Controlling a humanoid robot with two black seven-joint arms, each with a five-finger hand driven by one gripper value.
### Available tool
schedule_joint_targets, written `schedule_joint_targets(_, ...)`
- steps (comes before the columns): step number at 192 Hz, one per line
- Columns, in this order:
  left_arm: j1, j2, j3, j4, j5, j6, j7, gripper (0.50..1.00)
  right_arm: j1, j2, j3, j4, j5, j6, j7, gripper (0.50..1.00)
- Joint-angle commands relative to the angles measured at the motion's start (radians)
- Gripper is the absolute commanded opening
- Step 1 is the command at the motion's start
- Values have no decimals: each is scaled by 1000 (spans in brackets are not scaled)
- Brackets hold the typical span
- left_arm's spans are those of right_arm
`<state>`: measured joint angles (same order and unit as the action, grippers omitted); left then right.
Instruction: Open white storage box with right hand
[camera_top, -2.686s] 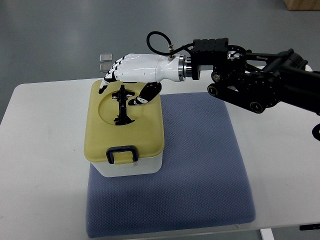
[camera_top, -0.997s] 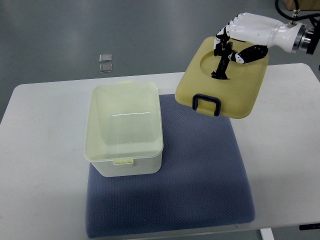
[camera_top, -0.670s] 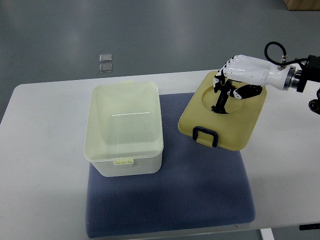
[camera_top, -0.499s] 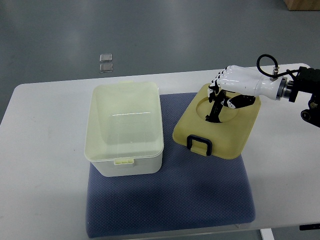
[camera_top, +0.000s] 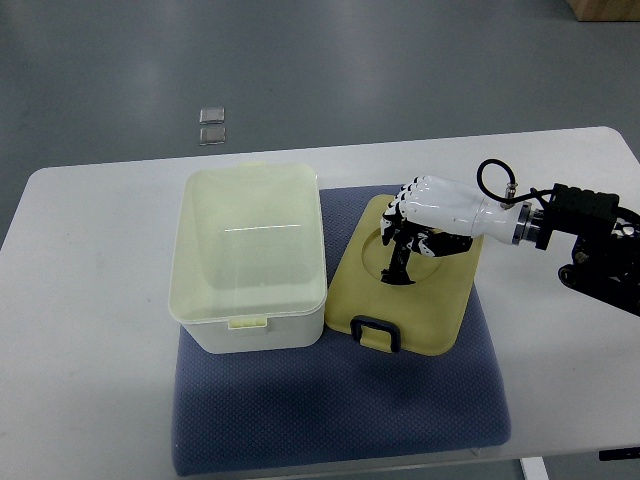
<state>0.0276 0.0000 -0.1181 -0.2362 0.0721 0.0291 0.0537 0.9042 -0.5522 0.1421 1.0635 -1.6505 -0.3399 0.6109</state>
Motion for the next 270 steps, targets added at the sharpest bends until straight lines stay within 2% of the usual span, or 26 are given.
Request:
schedule_joint_targets(1,0,0,0,0,0,0,0,1000,-7,5,5,-2,12,-14,0,885)
schedule_joint_targets(6,0,0,0,2,0,0,0,1000,-7,5,5,0,12,-14,0,887)
schedule_joint_targets(13,0,0,0,0,0,0,0,1000,-7,3,5,0,11,-14,0,934)
schedule_joint_targets(64,0,0,0,2,0,2,0,1000,4,-17,8,0,12,-14,0,934)
schedule_joint_targets(112,0,0,2,2,0,2,2,1000,84,-127,13,12,21,9,0,934)
schedule_joint_targets(133,0,0,2,0,0,0,9,1000,157,-156,30,10,100,65,0,932)
schedule_joint_targets(156,0,0,2,0,0,0,26,1000,162,-138,146,10,331,111,0,932)
schedule_joint_targets(194,0,0,0,0,0,0,26,1000,154,-40,340,9,769,300,0,932)
schedule_joint_targets(201,0,0,0,2,0,0,26,1000,147,-26,370,6,861,343,-25,932)
schedule_joint_targets(210,0,0,0,2,0,0,26,1000,128,-2,416,-5,1035,427,-91,932)
schedule_joint_targets(216,0,0,0,2,0,0,26,1000,120,8,432,-10,1104,456,-125,932)
schedule_joint_targets(231,0,0,0,2,0,0,26,1000,81,40,471,-31,1380,544,-278,932)
schedule_joint_targets(233,0,0,0,2,0,0,26,1000,81,40,471,-31,1381,544,-278,932)
schedule_joint_targets(236,0,0,0,2,0,0,26,1000,73,51,478,-37,1442,550,-316,934)
schedule_joint_targets(248,0,0,0,0,0,-1,26,1000,48,75,496,-60,1656,555,-402,934)
schedule_joint_targets(257,0,0,0,0,0,-1,26,1000,32,90,499,-80,1778,562,-434,934)
schedule_joint_targets(270,0,0,0,0,0,-1,26,1000,5,109,502,-117,1897,555,-442,934)
